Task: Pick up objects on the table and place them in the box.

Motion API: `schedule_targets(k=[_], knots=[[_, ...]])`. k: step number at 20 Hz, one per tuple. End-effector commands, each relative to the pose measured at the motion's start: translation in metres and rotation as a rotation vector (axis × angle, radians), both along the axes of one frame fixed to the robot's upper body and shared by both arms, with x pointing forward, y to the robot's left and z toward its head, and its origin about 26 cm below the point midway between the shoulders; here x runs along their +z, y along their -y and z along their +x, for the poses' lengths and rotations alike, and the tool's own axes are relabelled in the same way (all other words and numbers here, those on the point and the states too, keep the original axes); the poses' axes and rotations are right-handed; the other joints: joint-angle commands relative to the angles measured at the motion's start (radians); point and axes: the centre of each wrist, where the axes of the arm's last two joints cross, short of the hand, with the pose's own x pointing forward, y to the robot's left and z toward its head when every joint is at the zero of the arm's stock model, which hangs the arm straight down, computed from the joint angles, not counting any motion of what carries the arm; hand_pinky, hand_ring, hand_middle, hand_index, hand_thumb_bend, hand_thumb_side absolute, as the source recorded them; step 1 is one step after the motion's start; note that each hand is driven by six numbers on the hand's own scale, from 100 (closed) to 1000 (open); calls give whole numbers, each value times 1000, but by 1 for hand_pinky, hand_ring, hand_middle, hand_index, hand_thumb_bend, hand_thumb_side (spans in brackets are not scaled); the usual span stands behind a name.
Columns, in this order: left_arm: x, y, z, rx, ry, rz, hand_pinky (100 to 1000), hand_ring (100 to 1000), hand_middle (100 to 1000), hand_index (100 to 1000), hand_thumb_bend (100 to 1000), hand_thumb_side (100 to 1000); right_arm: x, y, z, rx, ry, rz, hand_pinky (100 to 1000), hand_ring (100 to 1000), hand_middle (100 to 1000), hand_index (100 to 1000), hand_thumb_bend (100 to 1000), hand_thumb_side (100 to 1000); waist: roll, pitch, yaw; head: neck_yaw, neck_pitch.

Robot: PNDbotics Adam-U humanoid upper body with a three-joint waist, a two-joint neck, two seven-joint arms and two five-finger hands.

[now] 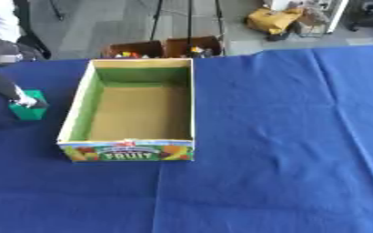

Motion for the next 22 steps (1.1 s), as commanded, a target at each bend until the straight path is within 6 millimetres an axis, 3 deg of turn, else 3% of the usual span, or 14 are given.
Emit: schedule_targets(k=[1, 7, 12, 18, 22], knots=[[14, -8, -4, 36, 9, -16, 984, 1000, 1000, 1000, 500, 567, 13, 2, -6, 1, 39, -28, 703, 702, 508, 677, 100, 768, 0, -16, -4, 8, -19], [11, -14, -3, 94, -53, -35, 1000, 1000, 1000, 1000, 613, 603, 15, 2, -6, 1, 42, -36, 704, 699, 502, 675, 100, 771, 4, -2, -12, 13, -36], [14, -23, -7, 155, -77, -30, 1000, 1000, 1000, 1000, 521, 580, 16, 3, -6, -4, 42, -44, 706, 697, 496, 674, 100, 772, 8, 10, -16, 19, -49], [33, -31, -22, 159, -30, -56, 1000, 1000, 1000, 1000, 501, 572, 16, 7, -7, -23, 35, -52, 708, 693, 489, 674, 100, 771, 14, 22, -14, 19, -54], [32, -37, -24, 176, -38, -58, 1000, 1000, 1000, 1000, 485, 563, 16, 9, -8, -30, 34, -55, 710, 693, 486, 673, 100, 770, 21, 31, -15, 18, -56]])
